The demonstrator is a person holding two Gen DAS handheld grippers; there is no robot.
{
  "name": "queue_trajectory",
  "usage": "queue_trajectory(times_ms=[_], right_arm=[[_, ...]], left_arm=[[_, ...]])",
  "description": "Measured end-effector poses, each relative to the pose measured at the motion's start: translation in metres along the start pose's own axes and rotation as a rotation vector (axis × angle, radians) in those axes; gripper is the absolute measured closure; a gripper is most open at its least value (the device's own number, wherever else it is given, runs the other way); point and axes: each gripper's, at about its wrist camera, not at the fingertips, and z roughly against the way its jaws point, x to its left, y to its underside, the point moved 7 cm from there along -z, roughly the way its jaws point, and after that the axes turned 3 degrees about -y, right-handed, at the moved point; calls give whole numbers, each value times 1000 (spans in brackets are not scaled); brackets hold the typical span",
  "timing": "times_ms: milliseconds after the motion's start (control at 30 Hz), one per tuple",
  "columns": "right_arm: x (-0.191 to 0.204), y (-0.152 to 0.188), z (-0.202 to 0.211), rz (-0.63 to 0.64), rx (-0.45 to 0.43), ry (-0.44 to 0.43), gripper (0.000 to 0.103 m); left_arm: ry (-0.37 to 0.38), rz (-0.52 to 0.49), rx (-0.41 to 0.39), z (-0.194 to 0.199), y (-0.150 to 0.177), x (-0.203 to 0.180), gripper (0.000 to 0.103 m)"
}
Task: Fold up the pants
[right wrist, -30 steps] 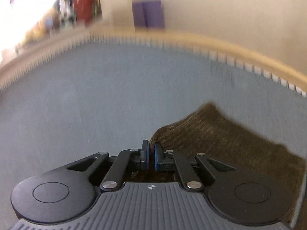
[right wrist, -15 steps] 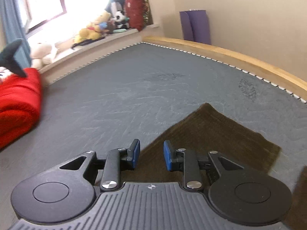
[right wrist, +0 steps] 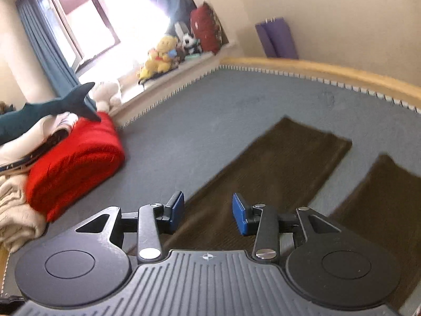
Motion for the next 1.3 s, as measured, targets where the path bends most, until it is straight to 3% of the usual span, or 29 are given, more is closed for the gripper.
queue_trajectory(times_ms=[67, 100, 167, 200, 267, 400, 467, 533, 567, 600, 700, 800, 967, 1100, 1200, 1233, 1300], right_arm=[[5, 0, -4, 62, -1, 8, 60], [6, -1, -6, 91, -9, 22, 60], [8, -2, -8, 115, -11, 34, 60], [7, -2, -11, 107, -4, 37, 60], [5, -2, -16, 86, 3, 31, 60], [7, -7, -21, 89, -11, 32, 60], [8, -8, -22, 78, -8, 21, 60], [9, -8, -23, 83, -1, 12, 60], [9, -7, -23, 92, -1, 11, 60], [9, -7, -22, 101, 0, 17, 60], [7, -8, -20, 93, 8, 17, 60], [6, -9, -16, 82, 13, 15, 60], [15, -6, -2, 68, 15, -33, 60], [19, -3, 15, 71, 12, -69, 60], [17, -1, 30, 99, -8, -61, 60], [16, -1, 35, 112, -19, -54, 60], [11, -4, 48, 156, -55, -36, 60]], left_arm=[[43, 3, 20, -9, 8, -4, 41], [37, -22, 9, -14, 9, -7, 37], [-13, -108, -32, -18, 13, -16, 39], [-42, -157, -54, -19, 14, -21, 51], [-58, -237, -98, -15, 13, -27, 64], [-103, -112, -214, 14, -8, -4, 65], [-123, -118, -183, 11, -4, 2, 63], [-149, -146, -166, 9, -1, 1, 52], [-169, -142, -161, 11, -4, 1, 39], [-193, -125, -150, 15, -5, 2, 31], [-226, -108, -105, 36, 2, 2, 32], [-183, -157, -33, 58, 24, -8, 32], [-157, -343, 69, 88, 94, -15, 27], [-165, -382, 144, 82, 148, 7, 27], [-216, -413, 220, 66, 173, 29, 34], [-207, -425, 213, 66, 176, 30, 34], [-160, -463, 219, 68, 185, 30, 47]])
